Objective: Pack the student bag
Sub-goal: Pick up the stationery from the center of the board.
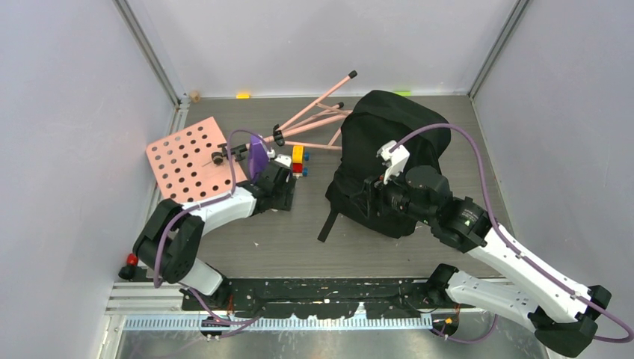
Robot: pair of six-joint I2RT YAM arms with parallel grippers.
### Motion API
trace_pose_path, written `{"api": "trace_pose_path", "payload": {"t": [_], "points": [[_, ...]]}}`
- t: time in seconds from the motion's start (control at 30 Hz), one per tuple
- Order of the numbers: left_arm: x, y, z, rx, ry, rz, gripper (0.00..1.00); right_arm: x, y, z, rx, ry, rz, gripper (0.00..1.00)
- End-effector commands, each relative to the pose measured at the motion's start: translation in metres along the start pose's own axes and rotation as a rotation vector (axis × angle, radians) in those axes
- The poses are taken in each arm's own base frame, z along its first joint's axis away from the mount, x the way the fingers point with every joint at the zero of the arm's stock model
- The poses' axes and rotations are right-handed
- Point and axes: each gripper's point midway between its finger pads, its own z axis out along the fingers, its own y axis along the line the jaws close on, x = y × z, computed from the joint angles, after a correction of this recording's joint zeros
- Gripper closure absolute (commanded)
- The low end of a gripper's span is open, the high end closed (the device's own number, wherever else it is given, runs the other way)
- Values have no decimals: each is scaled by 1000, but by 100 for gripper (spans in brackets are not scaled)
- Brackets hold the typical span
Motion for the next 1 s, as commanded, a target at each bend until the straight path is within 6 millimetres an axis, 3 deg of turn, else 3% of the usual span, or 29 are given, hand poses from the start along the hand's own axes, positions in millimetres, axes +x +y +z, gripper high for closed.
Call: {"api": "trace_pose_path", "payload": {"t": [0.0, 0.13, 0.37, 0.5, 0.8, 0.97], "points": [[0, 4, 3, -28, 7, -21, 43, -12, -1, -3, 10, -59, 8, 36], [-4, 3, -2, -25, -22, -26, 61, -15, -3, -5, 23, -71, 12, 36], [-27, -25, -38, 112, -190, 7, 66, -26, -18, -16, 109, -132, 16, 36], [-43, -56, -84, 254, -283, 26, 65, -39, -20, -25, 128, -164, 19, 36], [-85, -150, -210, 672, -509, 204, 64, -84, -21, -63, 156, -302, 10, 36], [-101, -204, -248, 926, -628, 300, 64, -91, -29, -72, 195, -332, -8, 36]]}}
